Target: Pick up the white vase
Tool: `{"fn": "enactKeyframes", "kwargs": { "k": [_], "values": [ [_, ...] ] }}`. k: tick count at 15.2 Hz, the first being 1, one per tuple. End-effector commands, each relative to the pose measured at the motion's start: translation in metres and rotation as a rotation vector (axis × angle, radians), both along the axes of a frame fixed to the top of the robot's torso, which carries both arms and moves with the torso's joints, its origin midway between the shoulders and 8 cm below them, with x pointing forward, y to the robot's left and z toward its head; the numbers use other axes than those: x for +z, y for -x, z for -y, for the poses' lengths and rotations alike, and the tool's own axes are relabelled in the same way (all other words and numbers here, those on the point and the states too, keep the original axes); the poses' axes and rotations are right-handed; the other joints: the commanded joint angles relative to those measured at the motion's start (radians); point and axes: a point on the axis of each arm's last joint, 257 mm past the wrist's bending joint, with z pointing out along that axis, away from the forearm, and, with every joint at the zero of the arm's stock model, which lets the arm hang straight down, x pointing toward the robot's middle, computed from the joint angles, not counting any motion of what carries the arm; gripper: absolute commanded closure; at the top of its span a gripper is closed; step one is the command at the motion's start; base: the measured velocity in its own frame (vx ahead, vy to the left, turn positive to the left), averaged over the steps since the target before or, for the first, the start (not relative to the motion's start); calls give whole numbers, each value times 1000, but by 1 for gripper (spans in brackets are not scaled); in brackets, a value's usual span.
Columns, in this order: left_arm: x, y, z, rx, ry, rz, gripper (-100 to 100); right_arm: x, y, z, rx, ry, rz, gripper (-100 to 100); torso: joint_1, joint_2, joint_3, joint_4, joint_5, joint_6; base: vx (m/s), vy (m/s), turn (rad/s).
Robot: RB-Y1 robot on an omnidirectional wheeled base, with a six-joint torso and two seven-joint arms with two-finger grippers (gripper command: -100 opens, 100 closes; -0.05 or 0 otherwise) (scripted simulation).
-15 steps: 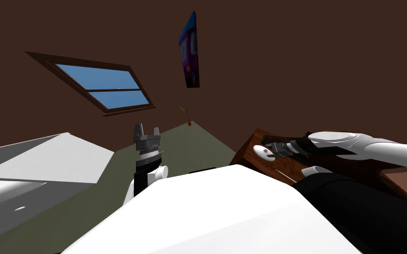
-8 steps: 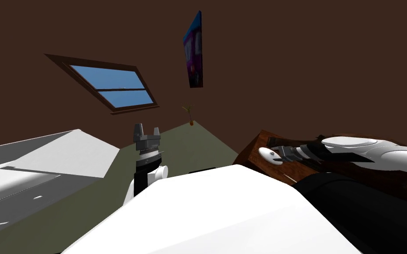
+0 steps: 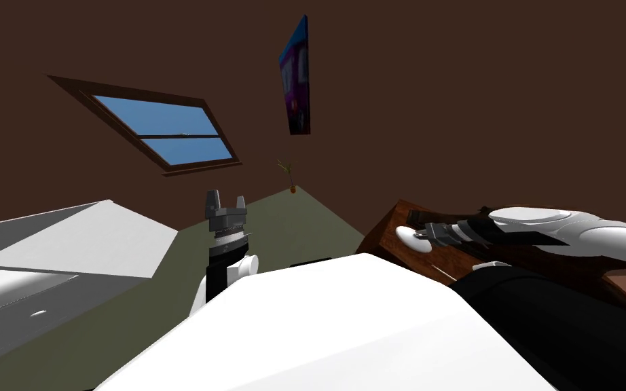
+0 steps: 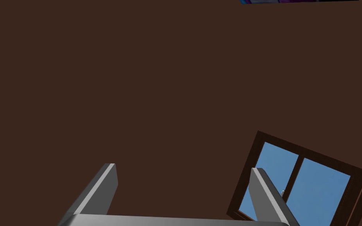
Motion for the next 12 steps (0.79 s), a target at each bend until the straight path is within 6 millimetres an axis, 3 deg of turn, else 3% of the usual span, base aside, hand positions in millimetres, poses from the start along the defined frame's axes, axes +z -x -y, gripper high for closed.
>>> {"fn": "enactKeyframes", "kwargs": {
  "k": [1, 3, 12],
  "values": [
    [0, 0, 0, 0, 0, 0, 0, 1, -12, -9, 7, -3, -1, 100, 0, 0, 0, 0, 0, 0, -29, -79, -145],
    [0, 0, 0, 0, 0, 0, 0, 5, -22, -11, 7, 10, -2, 100, -1, 0, 0, 0, -1, -1, -21, -54, -49],
    [0, 0, 0, 0, 0, 0, 0, 14, -64, -56, 67, 12, -3, 100, 1, 0, 0, 0, 0, -1, -15, -51, -94]
  ]
}}
